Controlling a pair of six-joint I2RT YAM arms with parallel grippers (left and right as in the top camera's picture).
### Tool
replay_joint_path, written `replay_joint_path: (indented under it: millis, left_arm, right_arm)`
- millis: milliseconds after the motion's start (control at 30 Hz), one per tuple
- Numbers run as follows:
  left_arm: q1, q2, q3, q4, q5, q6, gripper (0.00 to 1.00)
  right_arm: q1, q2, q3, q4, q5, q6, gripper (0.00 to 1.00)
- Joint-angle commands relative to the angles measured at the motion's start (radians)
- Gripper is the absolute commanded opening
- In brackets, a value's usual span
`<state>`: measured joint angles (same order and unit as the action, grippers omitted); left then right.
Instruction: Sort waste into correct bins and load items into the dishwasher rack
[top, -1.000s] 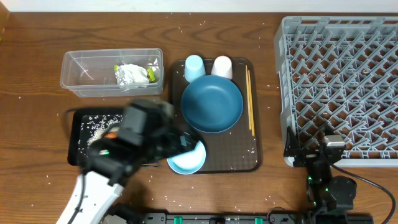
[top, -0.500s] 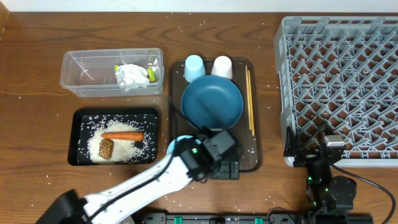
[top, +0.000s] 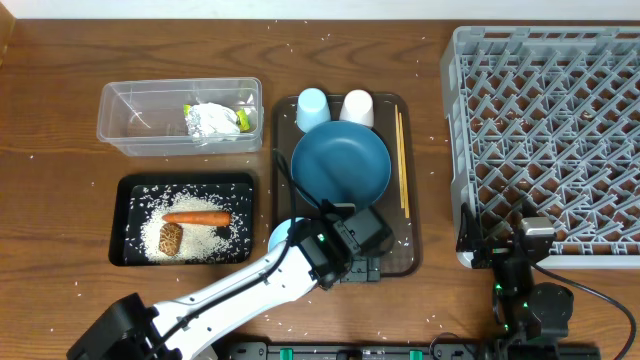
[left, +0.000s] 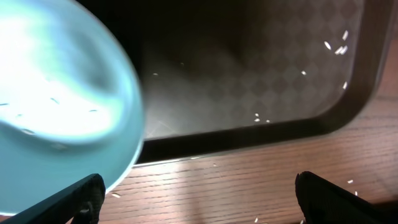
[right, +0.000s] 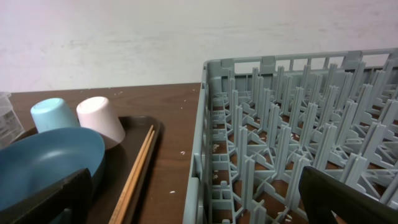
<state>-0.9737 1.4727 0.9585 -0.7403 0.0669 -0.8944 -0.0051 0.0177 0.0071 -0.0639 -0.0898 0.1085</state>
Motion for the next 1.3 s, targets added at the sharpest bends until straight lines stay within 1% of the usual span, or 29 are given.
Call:
replay_joint_path:
  millis: [0, 167, 300, 433, 567, 733, 800, 933, 1033, 1167, 1267]
  left_arm:
    - [0.042, -0.048, -0.005, -0.022, -0.031, -0.013, 0.98]
    - [0.145, -0.154, -0.005, -0.088, -0.031, -0.014, 0.98]
    - [0.257, -0.291, -0.005, -0.146, -0.043, -0.013, 0.98]
    - [0.38, -0.425, -0.005, -0.227, -0.14, -0.013, 0.98]
    - [0.51, -0.546, -0.005, -0.314, -0.152, -0.013, 0.98]
    - [0.646, -0.666, -0.005, -0.44, -0.264, -0.013, 0.98]
    - [0.702, -0.709, -0.005, -0.488, -0.282, -0.013, 0.98]
    - [0.796, -0.764, -0.005, -0.536, -0.281, -0.013, 0.98]
    - [0.853, -0.78, -0.005, -0.539, -0.277, -0.013, 0.98]
    - [0.898, -0.773, -0.005, -0.538, -0.259, -0.017, 0.98]
    - [0.905, -0.762, -0.005, -0.527, -0.219, -0.017, 0.98]
  right_arm:
    - [-0.005, -0.002, -0.002, -0.004, 0.004, -0.013, 0.99]
    - [-0.005, -0.002, -0.002, -0.004, 0.004, -0.013, 0.99]
    - [-0.005, -0.002, -0.002, -0.004, 0.004, -0.013, 0.99]
    - [-0.005, -0.002, -0.002, -0.004, 0.004, -0.013, 0.99]
    - [-0.005, -0.002, -0.002, -0.004, 0.004, -0.013, 0.99]
    - [-0.005, -0.002, -0.002, -0.004, 0.004, -0.013, 0.99]
    - [-0.005, -0.002, -0.002, -0.004, 0.004, -0.013, 0.99]
    - [-0.005, -0.002, -0.002, -0.004, 0.004, -0.013, 0.99]
    - [-0.005, -0.002, -0.002, -0.004, 0.004, -0.013, 0.99]
    - [-0.005, -0.002, -0.002, -0.004, 0.004, -0.013, 0.99]
    - [-0.005, -0.002, -0.002, -0.004, 0.004, -0.013, 0.99]
